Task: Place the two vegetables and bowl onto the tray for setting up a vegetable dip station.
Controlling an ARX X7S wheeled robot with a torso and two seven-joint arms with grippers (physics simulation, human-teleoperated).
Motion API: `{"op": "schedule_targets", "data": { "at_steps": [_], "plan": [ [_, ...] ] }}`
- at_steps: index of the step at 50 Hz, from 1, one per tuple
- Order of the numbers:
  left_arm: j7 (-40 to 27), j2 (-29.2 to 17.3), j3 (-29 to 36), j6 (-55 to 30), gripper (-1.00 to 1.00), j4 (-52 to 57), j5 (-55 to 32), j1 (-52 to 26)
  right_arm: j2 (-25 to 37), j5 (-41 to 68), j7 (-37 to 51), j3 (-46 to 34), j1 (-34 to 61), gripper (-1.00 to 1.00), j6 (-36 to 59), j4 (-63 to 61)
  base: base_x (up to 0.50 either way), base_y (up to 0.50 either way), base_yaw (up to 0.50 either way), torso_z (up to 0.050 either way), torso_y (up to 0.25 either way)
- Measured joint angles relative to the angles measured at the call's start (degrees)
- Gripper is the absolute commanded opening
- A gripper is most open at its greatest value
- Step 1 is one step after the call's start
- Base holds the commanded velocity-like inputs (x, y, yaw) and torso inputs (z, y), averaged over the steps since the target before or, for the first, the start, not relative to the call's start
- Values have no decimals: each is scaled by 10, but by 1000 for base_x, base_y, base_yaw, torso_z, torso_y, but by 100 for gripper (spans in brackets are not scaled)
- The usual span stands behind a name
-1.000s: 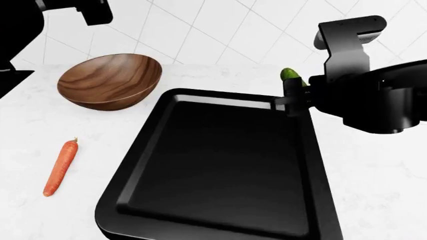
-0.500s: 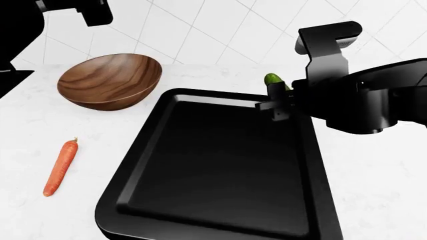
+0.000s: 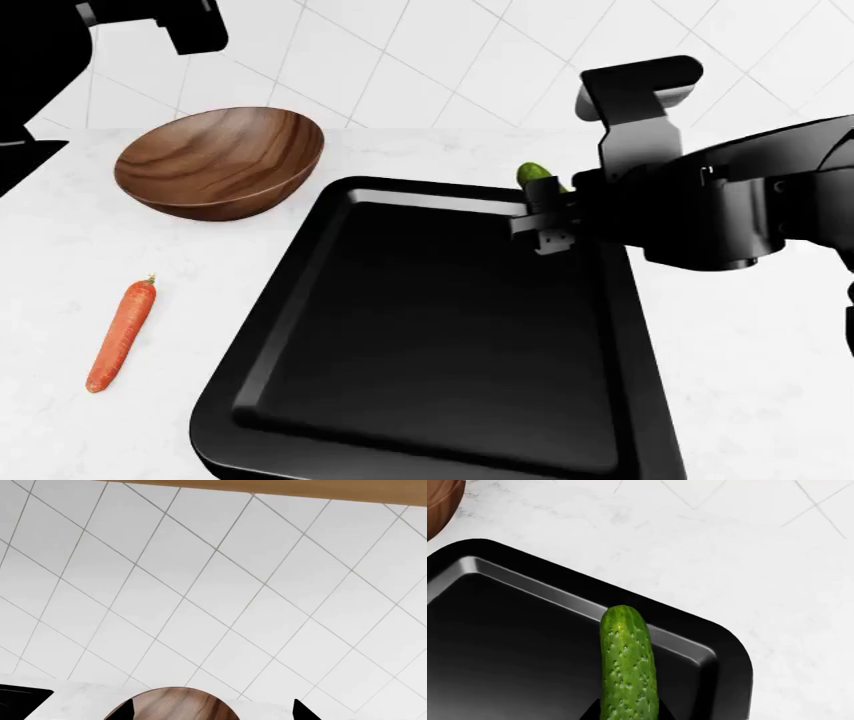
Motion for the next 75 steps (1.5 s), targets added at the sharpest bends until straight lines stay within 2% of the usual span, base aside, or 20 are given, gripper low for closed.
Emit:
{"op": "schedule_targets", "data": {
  "at_steps": [39, 40, 63, 75],
  "plan": [
    [-1, -1, 7, 4, 100, 1, -2, -3, 2, -12, -15, -26, 4, -100, 12, 16, 0, 0, 0, 0, 0],
    [-1, -1, 7, 4, 100, 1, -2, -3, 2, -12, -15, -26, 4, 100, 12, 16, 0, 0, 0, 0, 0],
    [0, -4, 9, 7, 100, 1, -2, -3, 3, -21, -22, -30, 18, 100, 15, 15, 0, 0, 0, 0, 0],
    [-1, -5, 11, 8, 100, 3, -4, -4, 14, -23, -4, -2, 57, 100, -9, -4, 0, 0, 0, 0, 0]
  ]
}}
